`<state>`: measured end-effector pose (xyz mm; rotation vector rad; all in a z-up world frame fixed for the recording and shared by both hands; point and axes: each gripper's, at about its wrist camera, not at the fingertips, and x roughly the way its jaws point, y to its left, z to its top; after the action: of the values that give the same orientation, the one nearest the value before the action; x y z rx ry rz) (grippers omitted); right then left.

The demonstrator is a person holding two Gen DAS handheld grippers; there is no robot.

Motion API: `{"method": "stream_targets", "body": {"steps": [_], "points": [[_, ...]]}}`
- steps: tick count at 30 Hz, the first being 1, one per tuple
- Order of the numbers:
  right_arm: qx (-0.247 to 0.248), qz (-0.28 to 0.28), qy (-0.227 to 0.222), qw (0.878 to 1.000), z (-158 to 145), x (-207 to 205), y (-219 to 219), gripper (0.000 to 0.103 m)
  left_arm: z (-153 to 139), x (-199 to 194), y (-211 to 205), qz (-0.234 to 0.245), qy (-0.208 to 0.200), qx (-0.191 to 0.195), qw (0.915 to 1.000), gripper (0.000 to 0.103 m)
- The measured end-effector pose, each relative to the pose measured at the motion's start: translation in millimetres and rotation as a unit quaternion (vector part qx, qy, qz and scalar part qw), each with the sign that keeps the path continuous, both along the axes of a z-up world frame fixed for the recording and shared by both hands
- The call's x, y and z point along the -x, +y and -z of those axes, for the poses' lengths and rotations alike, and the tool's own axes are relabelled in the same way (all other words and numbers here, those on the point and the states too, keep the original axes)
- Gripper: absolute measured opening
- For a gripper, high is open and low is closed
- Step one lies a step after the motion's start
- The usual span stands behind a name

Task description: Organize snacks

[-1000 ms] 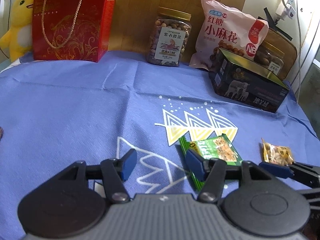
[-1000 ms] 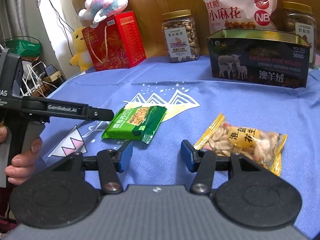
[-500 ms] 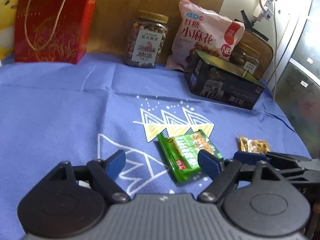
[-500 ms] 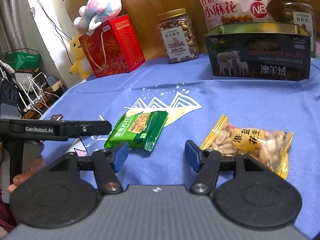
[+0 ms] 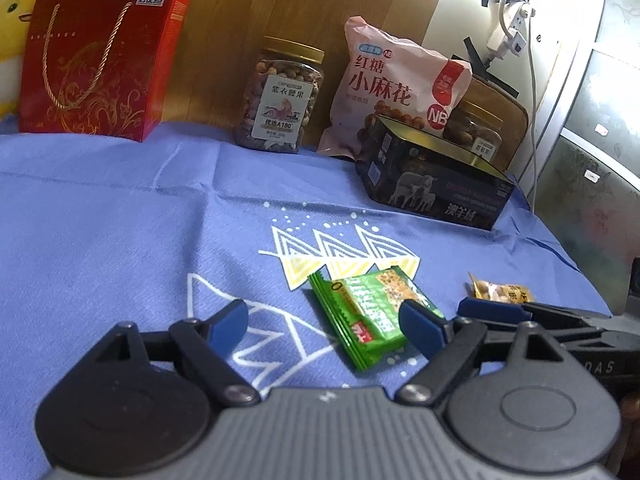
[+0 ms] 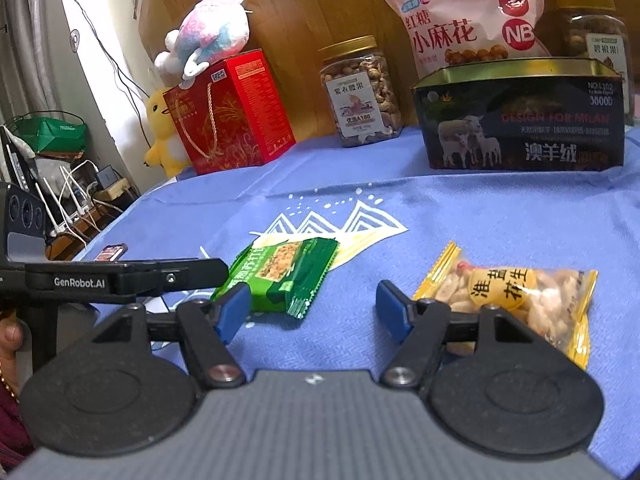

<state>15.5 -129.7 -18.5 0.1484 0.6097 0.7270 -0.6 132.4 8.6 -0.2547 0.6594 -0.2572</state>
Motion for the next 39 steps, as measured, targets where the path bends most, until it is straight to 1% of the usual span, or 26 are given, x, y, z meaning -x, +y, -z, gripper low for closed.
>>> {"method": "stream_targets", "body": {"steps": [5, 7, 13, 19, 22, 24, 26, 30, 33, 36, 39], "points": [[-0.011, 0.001, 0.003, 1.0, 2, -3, -4, 0.072, 1, -1, 7, -0.004, -0.001, 0.023, 0.9997, 0.085], [-0.01, 0.002, 0.002, 1.0, 2, -2, -3, 0.072, 2, -1, 8, -0.005, -0.001, 0.027, 0.9996, 0.085], [-0.011, 0.001, 0.003, 1.0, 2, -2, -3, 0.072, 2, 0, 7, -0.007, -0.002, 0.026, 0.9996, 0.085], [-0.019, -0.001, 0.009, 1.0, 3, -3, -5, 0.072, 2, -1, 9, -0.007, 0.0, 0.036, 0.9993, 0.085], [-0.022, -0.003, 0.011, 1.0, 3, -4, -5, 0.072, 2, -1, 8, -0.007, 0.0, 0.033, 0.9994, 0.085], [-0.021, -0.005, 0.01, 1.0, 3, -3, -5, 0.075, 2, -1, 8, -0.006, 0.0, 0.034, 0.9994, 0.085], [-0.02, -0.011, 0.01, 1.0, 3, -3, -3, 0.08, 2, -2, 9, -0.007, 0.003, 0.039, 0.9992, 0.085], [0.002, -0.025, 0.0, 1.0, 1, -1, 5, 0.083, 1, -1, 10, -0.002, 0.009, 0.043, 0.999, 0.085], [0.022, -0.052, -0.007, 0.998, -1, -2, 13, 0.083, 0, 4, 12, 0.004, 0.022, 0.063, 0.9977, 0.085], [0.069, -0.088, -0.026, 0.993, -4, -5, 26, 0.083, -1, 9, 12, 0.004, 0.042, 0.092, 0.9948, 0.084], [0.093, -0.121, -0.034, 0.988, -4, -11, 36, 0.083, -2, 6, 7, -0.006, 0.056, 0.095, 0.9939, 0.082]]}}
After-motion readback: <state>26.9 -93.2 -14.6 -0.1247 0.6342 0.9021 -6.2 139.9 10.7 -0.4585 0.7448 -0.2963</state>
